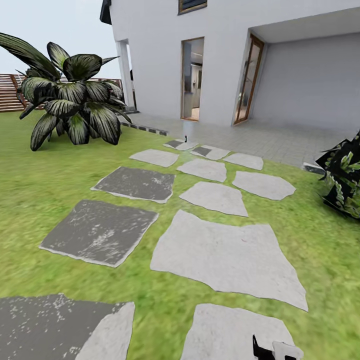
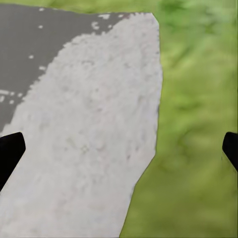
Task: Pick up the pesticide atomizer in the garden and spray insectifuge to fully cover both potted plants in the garden.
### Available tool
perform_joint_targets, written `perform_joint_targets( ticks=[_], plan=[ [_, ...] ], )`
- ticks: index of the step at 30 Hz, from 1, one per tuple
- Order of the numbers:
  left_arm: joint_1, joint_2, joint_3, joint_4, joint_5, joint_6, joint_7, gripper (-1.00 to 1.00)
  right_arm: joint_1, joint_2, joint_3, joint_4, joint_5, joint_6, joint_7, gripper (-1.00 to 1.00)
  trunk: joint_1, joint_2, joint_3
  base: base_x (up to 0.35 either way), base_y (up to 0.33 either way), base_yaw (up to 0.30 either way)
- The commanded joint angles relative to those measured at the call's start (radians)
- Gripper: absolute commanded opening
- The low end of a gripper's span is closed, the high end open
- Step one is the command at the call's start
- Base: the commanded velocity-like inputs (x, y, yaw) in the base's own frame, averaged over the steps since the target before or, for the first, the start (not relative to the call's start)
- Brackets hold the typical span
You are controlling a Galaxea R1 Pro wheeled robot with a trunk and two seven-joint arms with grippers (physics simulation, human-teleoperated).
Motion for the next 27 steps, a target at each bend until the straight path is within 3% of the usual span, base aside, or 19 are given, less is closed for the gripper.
perform_joint_targets(
  ticks=[1,27],
  plan=[
    [0.0,0.0,0.001,0.001,0.001,-0.003,0.0,1.0,-0.001,0.0,-0.001,0.001,0.001,-0.003,-0.001,1.0,0.0,0.0,-0.001,0.337,0.0,-0.003],
    [-0.001,-0.001,0.001,0.002,0.002,-0.003,0.0,1.0,-0.001,-0.001,-0.002,0.002,0.003,-0.003,-0.001,1.0,0.0,0.0,-0.001,0.337,0.0,0.0]
  ],
)
